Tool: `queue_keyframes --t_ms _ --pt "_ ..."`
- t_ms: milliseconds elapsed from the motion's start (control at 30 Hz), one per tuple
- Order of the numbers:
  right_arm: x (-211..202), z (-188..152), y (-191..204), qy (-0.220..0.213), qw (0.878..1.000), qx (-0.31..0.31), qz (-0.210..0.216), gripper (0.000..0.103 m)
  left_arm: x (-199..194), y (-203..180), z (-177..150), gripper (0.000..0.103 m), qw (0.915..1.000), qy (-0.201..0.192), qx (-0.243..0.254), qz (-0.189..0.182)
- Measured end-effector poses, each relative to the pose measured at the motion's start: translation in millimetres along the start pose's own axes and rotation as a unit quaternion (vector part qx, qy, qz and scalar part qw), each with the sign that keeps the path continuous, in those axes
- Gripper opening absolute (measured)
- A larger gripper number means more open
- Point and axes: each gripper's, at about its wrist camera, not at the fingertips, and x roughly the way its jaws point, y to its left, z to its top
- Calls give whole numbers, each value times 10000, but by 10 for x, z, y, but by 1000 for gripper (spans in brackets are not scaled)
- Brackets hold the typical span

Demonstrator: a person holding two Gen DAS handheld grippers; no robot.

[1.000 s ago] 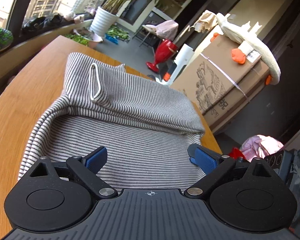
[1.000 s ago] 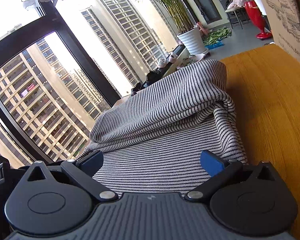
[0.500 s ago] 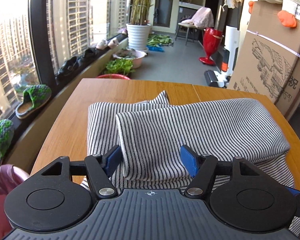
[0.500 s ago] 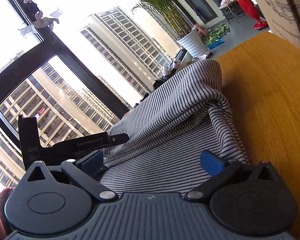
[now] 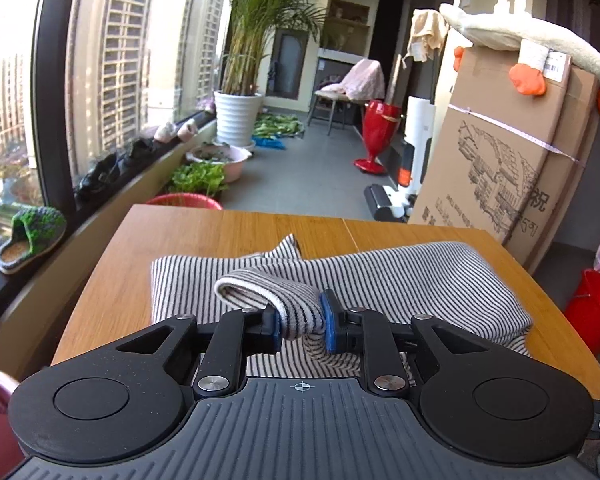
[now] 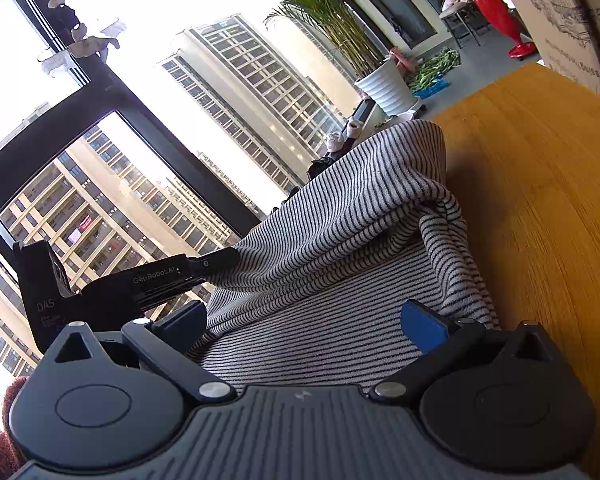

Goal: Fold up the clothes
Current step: 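Grasp the shirt edge with the left gripper while the right gripper grasps beside it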

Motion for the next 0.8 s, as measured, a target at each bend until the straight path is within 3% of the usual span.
queue_keyframes --t_ms 167,300,400,500,633,733,800 --pt "1 -2 -1 4 10000 -1 1 103 17 251 25 21 9984 8 -4 567" --pt "7 -5 -1 10 10000 -7 -3 103 20 417 -51 27 9976 157 -158 649" --pt "11 0 2 38 10000 -29 -15 103 -50 500 -74 37 9972 133 -326 656" --pt "35 19 14 191 9997 -127 -28 103 -280 507 29 49 9965 -237 -477 638" --pt "107 51 104 467 9977 -465 -124 103 -440 350 133 59 9971 -556 -515 16" --pt "155 88 165 721 9951 -677 -93 103 -213 135 53 66 9973 -288 -362 -577" --pt "131 165 154 800 9951 -561 -128 103 45 65 -82 66 9978 0 -308 -581"
